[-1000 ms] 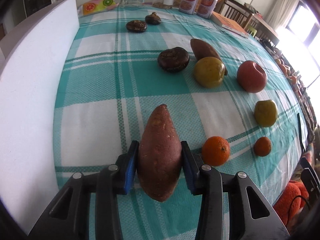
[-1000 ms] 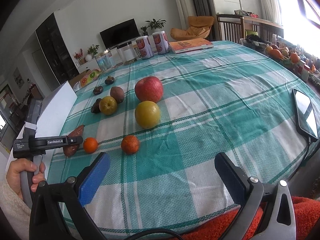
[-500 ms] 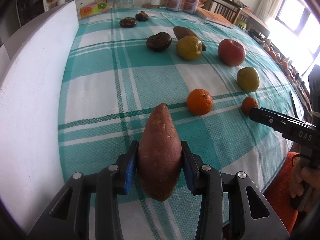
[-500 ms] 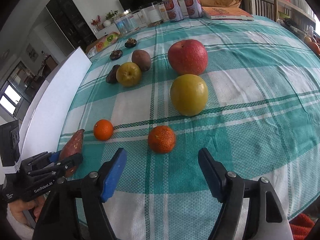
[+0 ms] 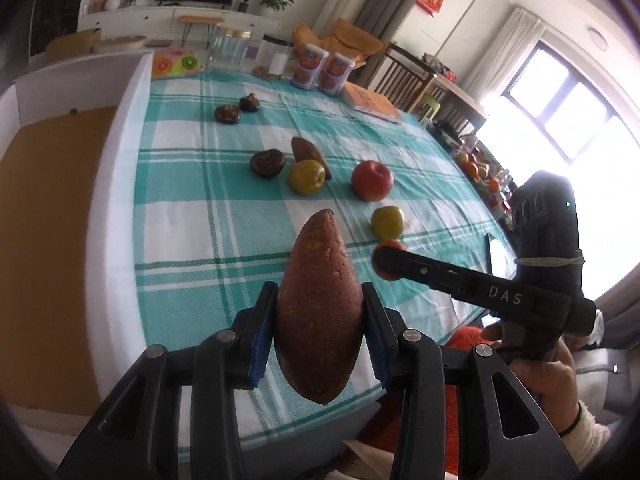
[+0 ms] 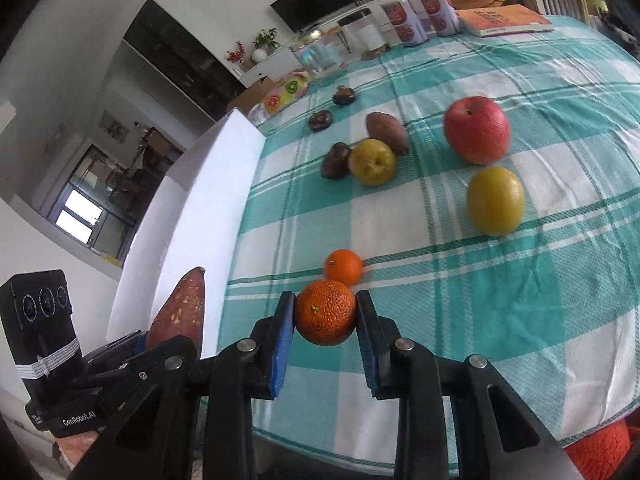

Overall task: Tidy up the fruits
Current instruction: 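Grasp a small tangerine with the right tool while the left tool holds the sweet potato, then lower both fruits into the white box and open both tools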

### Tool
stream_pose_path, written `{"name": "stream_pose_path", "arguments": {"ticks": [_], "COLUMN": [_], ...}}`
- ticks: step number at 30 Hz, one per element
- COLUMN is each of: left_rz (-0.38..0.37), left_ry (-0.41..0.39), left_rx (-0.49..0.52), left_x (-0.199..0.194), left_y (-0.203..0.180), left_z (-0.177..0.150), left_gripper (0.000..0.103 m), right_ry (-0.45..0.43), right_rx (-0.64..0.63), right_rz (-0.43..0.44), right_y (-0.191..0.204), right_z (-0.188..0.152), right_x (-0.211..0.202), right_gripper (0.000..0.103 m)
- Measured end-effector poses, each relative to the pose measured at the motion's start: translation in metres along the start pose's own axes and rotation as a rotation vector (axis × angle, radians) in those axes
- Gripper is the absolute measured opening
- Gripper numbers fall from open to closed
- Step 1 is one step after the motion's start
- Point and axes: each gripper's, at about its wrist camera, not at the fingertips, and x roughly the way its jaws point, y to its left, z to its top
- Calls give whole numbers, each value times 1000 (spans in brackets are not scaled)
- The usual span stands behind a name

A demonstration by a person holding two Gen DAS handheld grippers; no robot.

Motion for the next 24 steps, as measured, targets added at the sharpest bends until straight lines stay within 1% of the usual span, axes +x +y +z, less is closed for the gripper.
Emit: {"name": "stream_pose_path", "arguments": {"ticks": [1, 3, 5, 6, 9, 11, 12, 15, 17, 18, 19, 20, 21, 24], "left_rz": [23, 98, 199, 259, 418, 493, 518, 541, 550, 559, 567, 571, 569, 523], "left_ry": [-34, -94, -143, -155, -164, -153, -143, -107, -101, -110, -121, -138, -160, -199], "left_rx": [-14, -44, -81, -96, -159, -199, -219, -257, -262, -256, -247, -237, -225, -163], "left_x": [-15, -41, -61, -68, -79, -82, -82, -75, -70, -70, -70, -69, -70, -66], "left_y": [7, 28, 54, 68, 110, 132, 141, 156, 158, 157, 153, 148, 142, 118], "left_z": [4, 11, 13, 13, 6, -2, -6, -16, -18, -18, -17, -14, -11, -2], "left_gripper": [42, 42, 42, 42, 42, 42, 42, 43, 45, 47, 59, 73, 77, 78], "right_ry": [9, 41, 85, 106, 164, 192, 208, 241, 239, 226, 210, 191, 168, 80], "right_rx": [-29, -94, -161, -194, -280, -327, -344, -360, -347, -339, -334, -331, -326, -313], "right_rz": [35, 107, 170, 192, 223, 215, 207, 176, 172, 171, 169, 164, 157, 118], "right_y": [18, 59, 100, 119, 164, 186, 192, 200, 195, 192, 188, 184, 178, 157], "right_z": [3, 6, 6, 5, -1, -8, -11, -17, -15, -13, -11, -8, -4, 6], "right_x": [4, 17, 36, 47, 81, 102, 113, 135, 137, 135, 130, 124, 114, 85], "right_gripper": [30, 30, 31, 31, 31, 31, 31, 33, 41, 44, 48, 52, 53, 56]}}
